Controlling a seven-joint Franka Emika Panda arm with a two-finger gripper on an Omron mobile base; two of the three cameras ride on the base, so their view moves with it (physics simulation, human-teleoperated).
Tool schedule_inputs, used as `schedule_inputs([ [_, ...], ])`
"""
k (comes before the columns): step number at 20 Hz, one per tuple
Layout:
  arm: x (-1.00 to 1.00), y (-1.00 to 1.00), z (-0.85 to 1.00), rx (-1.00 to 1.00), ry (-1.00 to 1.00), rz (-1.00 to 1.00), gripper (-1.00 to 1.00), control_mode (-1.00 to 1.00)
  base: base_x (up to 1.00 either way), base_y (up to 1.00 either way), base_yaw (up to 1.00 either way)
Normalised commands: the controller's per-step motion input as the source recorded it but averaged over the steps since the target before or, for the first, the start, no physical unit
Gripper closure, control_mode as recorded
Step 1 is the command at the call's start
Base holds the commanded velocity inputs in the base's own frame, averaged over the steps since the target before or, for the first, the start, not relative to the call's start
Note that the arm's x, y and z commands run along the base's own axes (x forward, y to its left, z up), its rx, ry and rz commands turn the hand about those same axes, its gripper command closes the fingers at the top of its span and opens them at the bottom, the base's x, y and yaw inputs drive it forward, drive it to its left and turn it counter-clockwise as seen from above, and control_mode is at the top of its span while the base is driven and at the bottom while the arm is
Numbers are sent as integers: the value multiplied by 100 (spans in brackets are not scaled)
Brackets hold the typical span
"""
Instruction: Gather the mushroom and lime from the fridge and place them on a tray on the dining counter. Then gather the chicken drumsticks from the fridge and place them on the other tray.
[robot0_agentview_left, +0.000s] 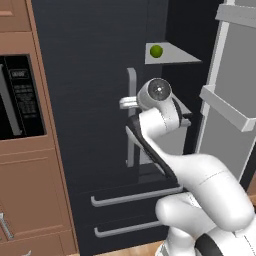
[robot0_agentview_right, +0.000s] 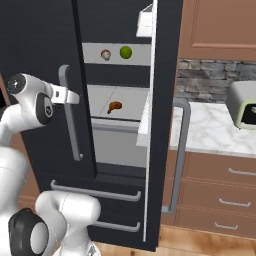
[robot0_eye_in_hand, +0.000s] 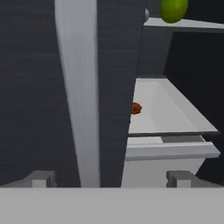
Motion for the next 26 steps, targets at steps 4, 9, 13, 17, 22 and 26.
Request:
schedule_inputs([
  [4,60,7,0,9,1,5,-100,-100,0,0,0],
  [9,54,14,0,8,2,5,-100,-100,0,0,0],
  [13,45,15,0,7,0,4,-100,-100,0,0,0],
  [17,43,17,0,6,0,4,-100,-100,0,0,0],
  [22,47,21,-5,5,0,4,-100,-100,0,0,0],
  [26,53,21,-3,6,0,5,100,-100,0,0,0],
])
